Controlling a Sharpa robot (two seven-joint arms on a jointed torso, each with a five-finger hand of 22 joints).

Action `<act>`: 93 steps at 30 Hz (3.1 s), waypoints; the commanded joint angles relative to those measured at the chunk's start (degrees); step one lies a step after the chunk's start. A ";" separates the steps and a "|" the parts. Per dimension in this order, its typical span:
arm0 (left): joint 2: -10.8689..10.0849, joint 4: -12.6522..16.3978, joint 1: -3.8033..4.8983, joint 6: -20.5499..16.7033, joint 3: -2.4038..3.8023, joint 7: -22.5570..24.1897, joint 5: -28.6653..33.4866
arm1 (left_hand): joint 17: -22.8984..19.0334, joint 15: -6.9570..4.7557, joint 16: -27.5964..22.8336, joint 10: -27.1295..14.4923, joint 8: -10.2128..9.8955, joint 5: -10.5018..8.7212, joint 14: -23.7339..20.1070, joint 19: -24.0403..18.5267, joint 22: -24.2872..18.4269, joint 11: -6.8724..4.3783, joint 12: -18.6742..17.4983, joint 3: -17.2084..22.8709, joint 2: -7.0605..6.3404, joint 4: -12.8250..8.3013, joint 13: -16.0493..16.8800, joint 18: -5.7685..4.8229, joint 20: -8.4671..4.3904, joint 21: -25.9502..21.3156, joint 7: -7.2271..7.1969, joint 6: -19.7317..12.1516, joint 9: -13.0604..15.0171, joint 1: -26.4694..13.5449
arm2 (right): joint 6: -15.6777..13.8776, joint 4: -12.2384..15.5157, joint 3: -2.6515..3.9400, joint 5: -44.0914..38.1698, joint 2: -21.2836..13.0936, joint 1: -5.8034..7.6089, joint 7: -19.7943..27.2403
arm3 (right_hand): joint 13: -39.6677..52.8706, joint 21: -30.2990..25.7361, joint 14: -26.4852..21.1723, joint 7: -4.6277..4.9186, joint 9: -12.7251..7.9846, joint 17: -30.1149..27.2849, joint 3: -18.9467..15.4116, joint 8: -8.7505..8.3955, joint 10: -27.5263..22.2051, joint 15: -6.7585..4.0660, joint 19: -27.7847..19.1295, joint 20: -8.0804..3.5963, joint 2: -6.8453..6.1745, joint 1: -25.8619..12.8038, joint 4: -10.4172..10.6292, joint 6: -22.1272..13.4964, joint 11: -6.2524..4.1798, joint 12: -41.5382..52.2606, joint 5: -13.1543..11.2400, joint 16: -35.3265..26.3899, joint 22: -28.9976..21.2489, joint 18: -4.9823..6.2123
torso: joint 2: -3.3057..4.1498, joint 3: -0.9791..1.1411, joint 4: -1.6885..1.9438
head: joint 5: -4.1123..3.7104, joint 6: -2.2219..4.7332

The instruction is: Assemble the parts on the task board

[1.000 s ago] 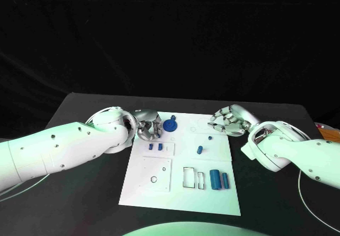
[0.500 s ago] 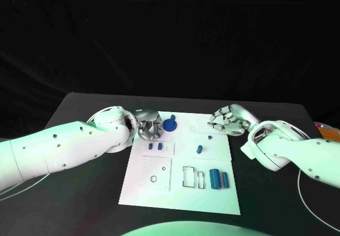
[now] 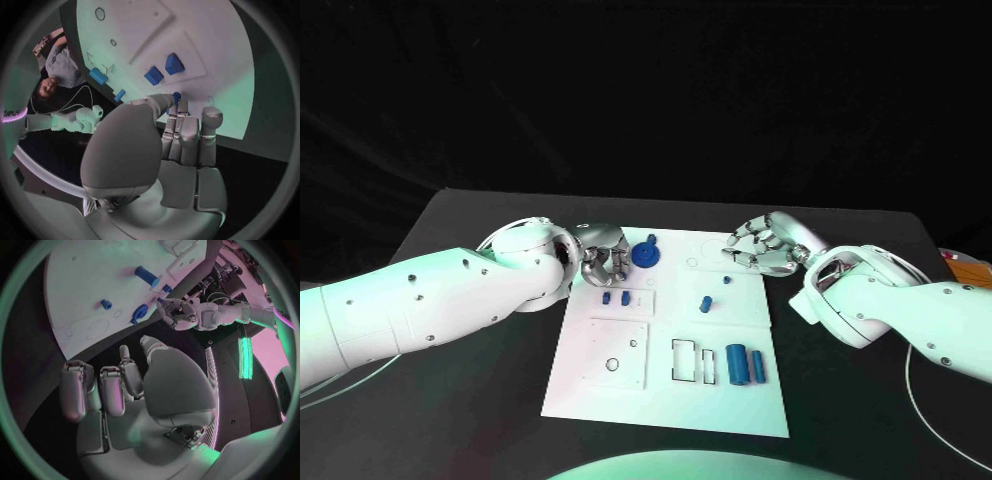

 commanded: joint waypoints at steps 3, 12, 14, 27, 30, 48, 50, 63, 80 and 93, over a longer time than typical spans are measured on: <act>-0.06 0.23 -0.27 0.68 -0.13 -0.73 0.17 | -0.17 0.26 0.11 -0.14 -1.64 0.08 0.13 -0.25 -0.38 0.22 -1.40 0.47 -0.79 0.60 -0.31 -1.06 0.46 -0.33 0.26 -1.54 -0.45 -0.95 | 0.26 0.05 0.00 -0.51 -0.01 -0.04 0.44 | 1.25 -0.40 3.40 -0.23 0.09 3.60 -0.33 0.38 -0.14 -0.29 0.70 -0.37 0.19 -0.16 -0.09 -0.16 -0.25 -0.20 0.31 -0.38 10.63 1.14 | 0.01 0.00 0.00 | 0.00 0.03; -0.20 0.24 -0.34 0.13 -0.13 -1.09 0.24 | -0.45 0.47 0.07 -0.98 -2.34 0.06 -0.13 -0.44 -0.68 0.53 -2.52 0.74 -1.27 0.80 -0.58 -1.01 0.67 -0.58 0.41 -1.95 -0.55 -1.34 | 0.23 -0.01 0.00 -0.51 -0.01 -0.04 0.44 | 1.25 -0.40 3.40 -0.23 0.09 3.60 -0.33 0.38 -0.14 -0.29 0.70 -0.37 0.19 -0.16 -0.09 -0.16 -0.25 -0.20 0.31 -0.38 10.63 1.14 | 0.00 -0.04 0.03 | 0.01 0.01; -0.24 0.25 -0.37 0.01 -0.12 -1.13 0.25 | -0.58 0.55 0.04 -1.16 -2.69 0.08 -0.25 -0.53 -0.80 0.60 -2.78 0.84 -1.41 0.82 -0.63 -0.99 0.75 -0.68 0.46 -2.36 -0.64 -1.40 | 0.23 -0.02 0.00 -0.51 0.00 -0.04 0.44 | 1.25 -0.40 3.40 -0.23 0.09 3.60 -0.33 0.38 -0.14 -0.29 0.70 -0.37 0.19 -0.16 -0.09 -0.16 -0.25 -0.20 0.31 -0.38 10.63 1.14 | 0.01 -0.02 0.05 | 0.03 0.01; -0.45 0.27 -0.52 -1.51 -0.12 -1.31 0.35 | -1.16 0.94 0.07 -2.79 -5.48 0.07 -0.74 -0.61 -1.23 0.99 -4.13 0.31 -2.34 1.57 -0.75 -0.92 1.18 -1.15 0.78 -5.92 -1.64 -2.98 | 0.21 -0.11 0.00 -0.51 0.02 -0.04 0.44 | 1.13 -0.49 3.37 -0.22 0.08 3.50 -0.35 0.38 -0.23 -0.30 0.67 -0.38 0.19 -0.17 -0.08 -0.21 -0.25 -0.29 0.31 -0.43 10.59 1.16 | 0.01 -0.02 -0.02 | 0.08 0.05; -0.50 0.30 -0.55 -1.61 -0.11 -1.31 0.38 | -1.52 1.02 -0.01 -3.31 -5.92 0.10 -0.96 -0.72 -1.43 1.08 -4.32 0.01 -2.37 1.56 -0.77 -0.89 1.24 -1.34 0.74 -6.52 -1.83 -3.16 | 0.21 -0.14 0.00 -0.51 0.02 -0.05 0.43 | 1.13 -0.49 3.37 -0.22 0.08 3.50 -0.35 0.38 -0.23 -0.30 0.67 -0.38 0.19 -0.17 -0.08 -0.21 -0.25 -0.29 0.31 -0.43 10.59 1.16 | 0.00 -0.02 0.00 | 0.09 0.04; -3.12 0.78 -0.71 -4.07 0.70 0.96 6.86 | -11.92 1.99 -3.73 -7.92 -6.85 0.15 -6.21 -7.02 -8.74 2.23 -5.74 -2.04 -2.32 1.92 -1.44 0.62 2.07 -6.70 0.81 -7.09 -2.55 -3.87 | 2.06 -1.58 0.00 -1.49 -0.08 -0.05 3.24 | -33.83 -13.46 0.67 -0.23 0.20 -6.94 3.22 0.96 -23.13 -0.62 -4.85 -0.77 -1.60 4.92 -0.67 -0.12 -0.36 -36.58 -2.72 -6.80 4.87 3.63 | -0.11 -0.02 -0.10 | -0.31 0.32; -4.00 0.87 -0.68 -4.70 1.12 2.24 12.40 | -15.01 2.19 -5.01 -8.88 -7.03 0.17 -7.74 -8.75 -10.93 2.42 -5.86 -3.38 -2.18 2.52 -1.73 1.04 2.32 -8.55 0.88 -7.09 -2.74 -4.17 | 3.41 -2.05 0.00 -2.83 -0.13 -0.04 4.02 | -40.47 -13.54 1.03 0.19 0.14 -6.47 5.15 0.96 -21.37 -0.34 -4.40 -0.68 -2.75 6.13 -0.35 0.06 -0.08 -43.69 -4.50 -6.79 4.85 3.59 | -0.13 0.01 -0.09 | -0.59 0.44; -9.31 0.23 -0.22 -9.95 3.31 18.13 53.73 | -30.85 2.65 -24.97 -4.85 -5.32 0.38 -20.66 -15.70 -23.93 2.28 -1.37 -6.00 -0.75 5.52 -2.23 1.58 3.10 -26.44 1.82 -2.59 -3.28 -3.25 | 15.65 -2.45 0.01 -27.38 -0.16 0.03 1.39 | -57.01 -8.66 2.27 -0.71 -1.17 -2.32 10.42 -1.05 -18.76 0.13 -1.58 -0.31 -6.73 9.70 -2.57 3.48 0.43 -61.19 -6.01 -4.50 7.51 2.53 | 0.04 0.04 -0.11 | -1.86 1.04; -11.76 2.02 -0.23 -11.61 3.41 29.38 72.37 | -31.95 3.15 -28.48 -5.09 -4.94 0.43 -22.47 -16.19 -25.96 2.59 -1.12 -4.90 0.02 4.44 -2.40 1.57 3.69 -29.77 2.18 -2.49 -3.05 -1.97 | 16.39 -2.26 -0.04 -41.46 2.76 -0.05 -5.72 | -61.05 -7.30 2.42 -0.35 -1.61 -1.75 12.34 -2.13 -17.42 0.47 -0.98 -0.23 -6.73 10.29 -3.76 4.53 0.81 -64.39 -4.24 -4.09 8.38 2.25 | 0.03 -0.11 0.08 | -1.92 0.86; -12.19 2.19 -0.24 -11.64 3.40 29.56 73.39 | -31.97 3.20 -28.62 -5.21 -5.09 0.36 -22.42 -16.06 -26.00 2.71 -1.13 -4.89 0.06 4.25 -2.43 1.58 3.68 -29.83 2.38 -2.82 -3.10 -1.87 | 18.50 -2.72 -0.22 -43.56 3.92 -0.68 -7.07 | -62.97 -4.80 2.54 -0.60 -1.45 -1.39 15.13 -1.97 -14.46 0.16 0.05 -0.39 -5.92 10.86 -5.57 6.79 0.41 -65.29 -5.30 -3.79 9.61 1.76 | 0.06 -0.06 0.07 | -2.06 0.50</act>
